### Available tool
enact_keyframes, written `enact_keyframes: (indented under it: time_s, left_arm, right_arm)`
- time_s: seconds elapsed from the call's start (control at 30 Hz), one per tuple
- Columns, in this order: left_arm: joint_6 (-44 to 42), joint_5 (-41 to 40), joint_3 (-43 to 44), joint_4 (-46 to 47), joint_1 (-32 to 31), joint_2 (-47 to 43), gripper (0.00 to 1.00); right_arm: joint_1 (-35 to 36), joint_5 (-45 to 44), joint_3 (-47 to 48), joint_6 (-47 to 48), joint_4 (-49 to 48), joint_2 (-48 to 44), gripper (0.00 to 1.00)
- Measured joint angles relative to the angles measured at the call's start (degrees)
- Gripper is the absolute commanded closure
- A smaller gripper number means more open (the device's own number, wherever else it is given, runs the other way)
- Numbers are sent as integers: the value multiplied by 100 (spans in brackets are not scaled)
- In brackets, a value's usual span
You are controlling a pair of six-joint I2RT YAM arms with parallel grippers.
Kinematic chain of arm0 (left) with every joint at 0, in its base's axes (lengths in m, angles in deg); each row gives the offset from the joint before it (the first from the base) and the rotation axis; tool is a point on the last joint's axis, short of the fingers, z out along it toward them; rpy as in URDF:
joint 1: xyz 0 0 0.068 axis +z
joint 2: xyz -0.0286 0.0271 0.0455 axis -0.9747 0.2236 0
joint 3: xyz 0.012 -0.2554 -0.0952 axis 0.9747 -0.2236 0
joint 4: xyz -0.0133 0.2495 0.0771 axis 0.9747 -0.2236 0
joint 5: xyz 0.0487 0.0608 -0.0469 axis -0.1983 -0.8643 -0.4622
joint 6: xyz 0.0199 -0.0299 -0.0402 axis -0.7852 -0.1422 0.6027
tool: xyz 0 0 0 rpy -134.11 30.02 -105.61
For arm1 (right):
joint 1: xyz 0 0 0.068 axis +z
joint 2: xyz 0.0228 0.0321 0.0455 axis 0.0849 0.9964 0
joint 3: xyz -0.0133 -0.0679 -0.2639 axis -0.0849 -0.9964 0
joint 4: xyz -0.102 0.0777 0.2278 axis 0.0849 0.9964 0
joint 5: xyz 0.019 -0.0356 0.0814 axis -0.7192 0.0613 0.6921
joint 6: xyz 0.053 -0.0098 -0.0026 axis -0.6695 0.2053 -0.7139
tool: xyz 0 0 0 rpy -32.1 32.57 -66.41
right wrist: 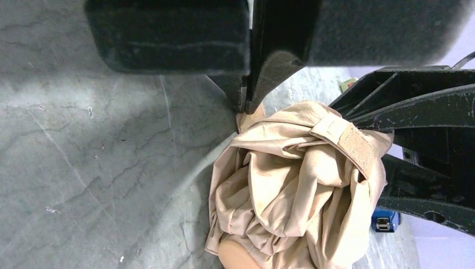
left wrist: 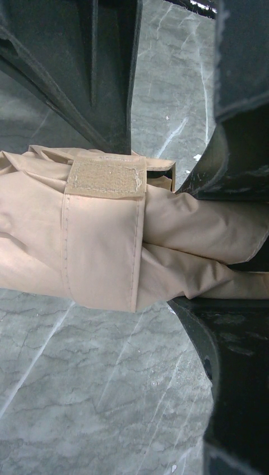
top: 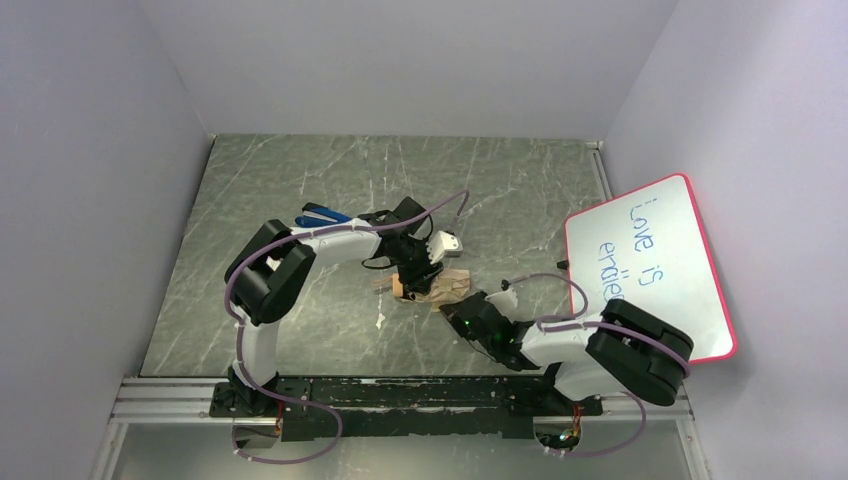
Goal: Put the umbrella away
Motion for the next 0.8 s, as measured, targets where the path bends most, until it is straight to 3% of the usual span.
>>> enact_keyframes:
  time_s: [0.23, 0.5, 0.8]
  left_arm:
    - [0, -2, 0, 2, 0, 0, 95]
    - [20, -35, 0, 7, -11, 0, 95]
    - [42, -42, 0, 11, -11, 0, 95]
  right_arm:
    - [-7, 92, -146, 726, 81, -369, 100]
    - [-46, 72, -791, 1320, -581, -1047, 100]
    - [-57, 116, -933, 1784, -1196, -1119, 100]
